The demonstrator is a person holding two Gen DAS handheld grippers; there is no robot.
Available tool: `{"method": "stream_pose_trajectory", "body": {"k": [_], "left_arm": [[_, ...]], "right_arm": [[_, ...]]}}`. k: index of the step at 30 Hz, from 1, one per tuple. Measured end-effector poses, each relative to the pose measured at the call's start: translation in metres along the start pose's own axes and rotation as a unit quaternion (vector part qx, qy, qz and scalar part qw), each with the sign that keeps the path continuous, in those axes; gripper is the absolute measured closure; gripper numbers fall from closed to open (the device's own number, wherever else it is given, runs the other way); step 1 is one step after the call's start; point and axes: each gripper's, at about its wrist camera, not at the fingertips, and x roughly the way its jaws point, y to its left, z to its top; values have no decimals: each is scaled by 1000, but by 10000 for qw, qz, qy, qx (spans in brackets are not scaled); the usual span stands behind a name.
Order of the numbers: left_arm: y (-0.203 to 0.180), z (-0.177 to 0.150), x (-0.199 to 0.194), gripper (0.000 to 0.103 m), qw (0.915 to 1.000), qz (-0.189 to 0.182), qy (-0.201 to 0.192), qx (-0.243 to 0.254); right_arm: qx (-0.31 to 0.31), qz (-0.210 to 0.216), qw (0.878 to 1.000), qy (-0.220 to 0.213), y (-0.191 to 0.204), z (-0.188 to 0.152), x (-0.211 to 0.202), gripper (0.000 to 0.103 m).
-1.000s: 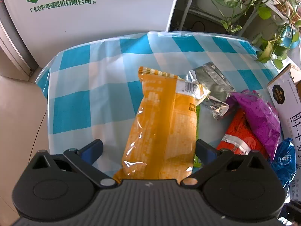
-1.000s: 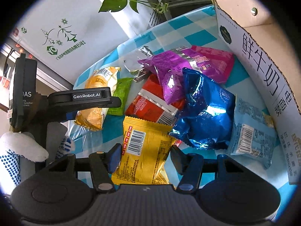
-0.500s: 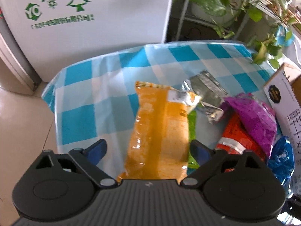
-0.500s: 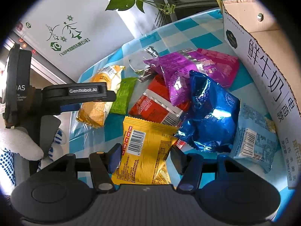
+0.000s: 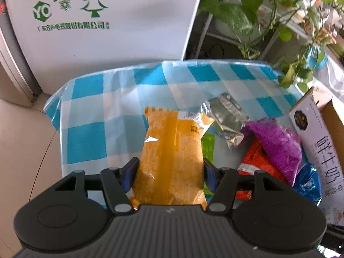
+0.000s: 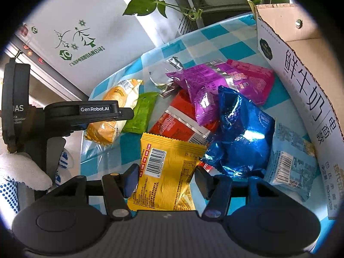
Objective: Organize snacks
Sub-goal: 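Close the left tool on the orange bag while the right tool grasps the yellow packet, then lift the orange bag with the left tool while the right tool carries the yellow packet to the box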
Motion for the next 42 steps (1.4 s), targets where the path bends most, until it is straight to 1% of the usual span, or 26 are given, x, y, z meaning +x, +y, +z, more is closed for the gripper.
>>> {"method": "stream_pose_trajectory", "body": {"k": [5, 10, 16, 18, 21, 23, 26, 30, 32, 33, 34, 35, 36, 37, 40, 41, 42], "left_arm": [[0, -1, -13, 43, 9998, -83, -176, 8], [0, -4, -17, 45, 9997, -150, -181, -23], [-1, -5, -28, 45, 9992, -232, -292, -124], [-2, -5, -33, 45, 9990, -244, -361, -123], [-5, -5, -41, 46, 9984, -169, -530, -55], [-6, -4, -48, 52, 9978, -177, -643, -48], [-9, -1, -56, 52, 9966, -229, -787, -33], [-7, -1, -55, 52, 9969, -291, -715, -172], [-4, 1, -51, 46, 9976, -255, -632, -116], [-3, 1, -50, 40, 9978, -192, -627, -79], [-1, 1, -48, 32, 9978, -105, -654, -70], [1, 1, -47, 27, 9977, -44, -666, -71], [2, 1, -44, 20, 9981, -52, -610, -52], [2, 0, -39, 19, 9989, -120, -461, 3], [-7, -7, -29, 18, 9993, -294, -75, 222], [-13, -10, -28, 17, 9984, -345, 10, 440], [-19, -14, -28, 16, 9973, -306, 51, 669]], "right_arm": [[-46, 68, 9999, -58, 3, 2, -3, 40], [-89, 49, 9998, -158, 4, 5, -7, 40], [-156, 46, 9993, -326, 4, 10, -15, 40], [-191, 36, 9991, -367, 5, 11, -16, 40], [-272, 9, 9987, -429, 6, 11, -20, 40], [-326, 3, 9983, -480, 8, 12, -22, 40], [-360, 9, 9978, -562, 9, 14, -27, 40], [-281, -46, 9979, -584, 4, 17, -29, 40], [-221, -63, 9981, -577, 1, 17, -30, 40], [-220, -64, 9980, -585, 0, 16, -30, 40], [-221, -75, 9980, -591, 0, 16, -31, 40], [-213, -84, 9980, -592, 0, 16, -31, 40], [-200, -84, 9980, -589, 0, 16, -30, 40], [-194, -79, 9981, -586, 0, 16, -30, 40], [-205, -83, 9981, -575, 1, 17, -29, 40], [-202, -81, 9981, -574, 1, 17, -29, 40], [-204, -78, 9981, -573, 1, 17, -29, 40]]}}
